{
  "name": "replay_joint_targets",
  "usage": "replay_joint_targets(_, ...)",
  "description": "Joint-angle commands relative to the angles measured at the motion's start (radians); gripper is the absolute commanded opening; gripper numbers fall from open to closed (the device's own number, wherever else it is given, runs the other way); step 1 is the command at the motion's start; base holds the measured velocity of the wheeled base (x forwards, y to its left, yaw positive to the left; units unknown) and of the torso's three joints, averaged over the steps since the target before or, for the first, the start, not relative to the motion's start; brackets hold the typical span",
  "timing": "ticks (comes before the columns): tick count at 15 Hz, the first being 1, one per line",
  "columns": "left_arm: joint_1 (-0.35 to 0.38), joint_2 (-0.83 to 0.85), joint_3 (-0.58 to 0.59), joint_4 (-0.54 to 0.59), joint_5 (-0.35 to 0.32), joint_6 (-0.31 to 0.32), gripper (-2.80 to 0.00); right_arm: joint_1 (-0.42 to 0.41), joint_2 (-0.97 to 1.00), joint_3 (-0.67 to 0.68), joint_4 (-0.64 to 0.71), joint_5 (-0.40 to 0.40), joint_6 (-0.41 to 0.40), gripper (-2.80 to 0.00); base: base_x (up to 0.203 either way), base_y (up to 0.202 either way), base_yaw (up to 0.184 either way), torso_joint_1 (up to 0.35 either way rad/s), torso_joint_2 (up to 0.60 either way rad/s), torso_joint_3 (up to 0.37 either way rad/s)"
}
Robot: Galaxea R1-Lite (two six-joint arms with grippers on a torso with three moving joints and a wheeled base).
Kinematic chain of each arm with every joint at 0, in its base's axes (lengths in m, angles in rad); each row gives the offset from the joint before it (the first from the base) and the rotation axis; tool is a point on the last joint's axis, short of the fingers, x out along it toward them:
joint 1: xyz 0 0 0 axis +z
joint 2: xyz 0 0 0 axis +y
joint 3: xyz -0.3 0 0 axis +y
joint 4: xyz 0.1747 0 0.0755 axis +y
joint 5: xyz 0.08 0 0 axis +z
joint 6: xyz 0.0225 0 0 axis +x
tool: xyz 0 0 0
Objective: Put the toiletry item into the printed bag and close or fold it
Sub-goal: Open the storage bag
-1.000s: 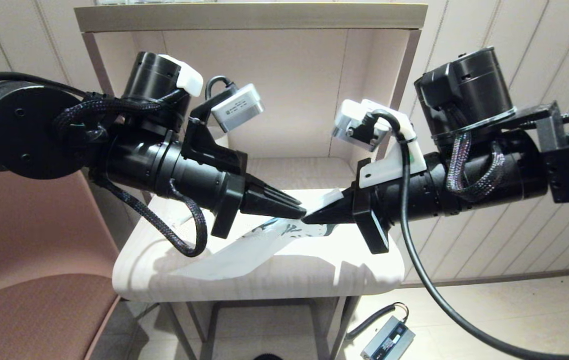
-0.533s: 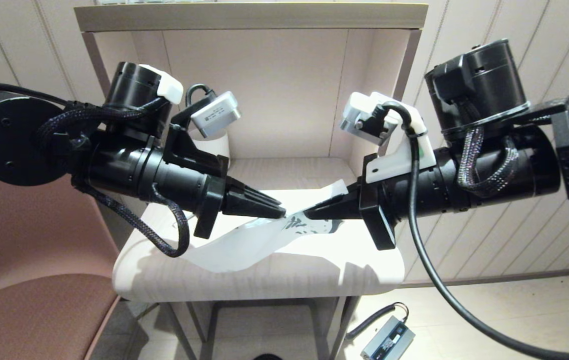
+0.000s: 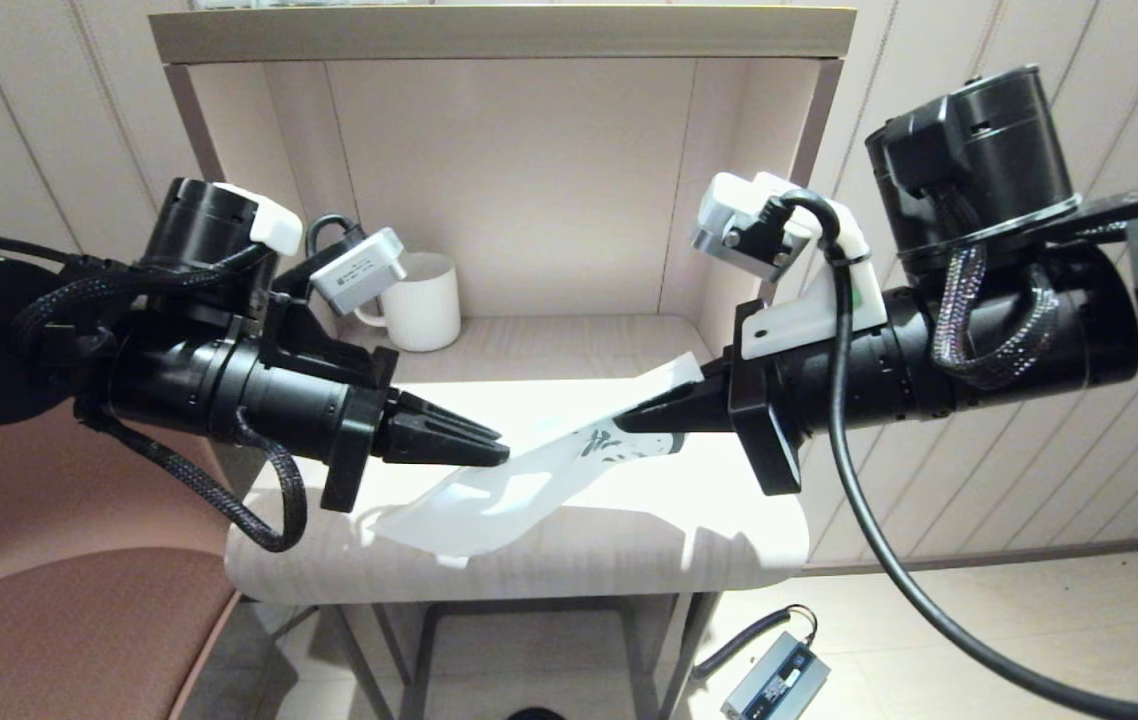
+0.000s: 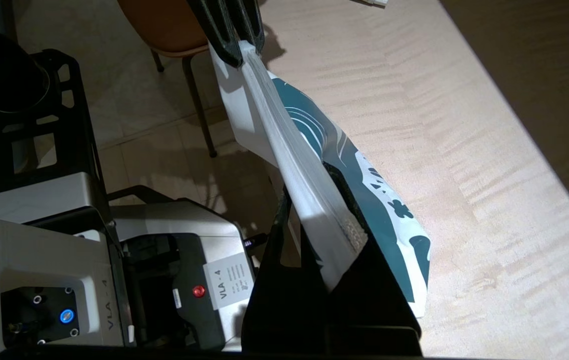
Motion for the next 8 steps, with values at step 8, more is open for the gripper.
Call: replay_joint_targets(8,0.142,-0.055,0.098,0.0,-0.125,0.003,-2.8,-0.001,-0.005,0.009,0.001,0.003,-0.001,-2.8,0.0,0.0,0.0,0.0,0.0,0.0)
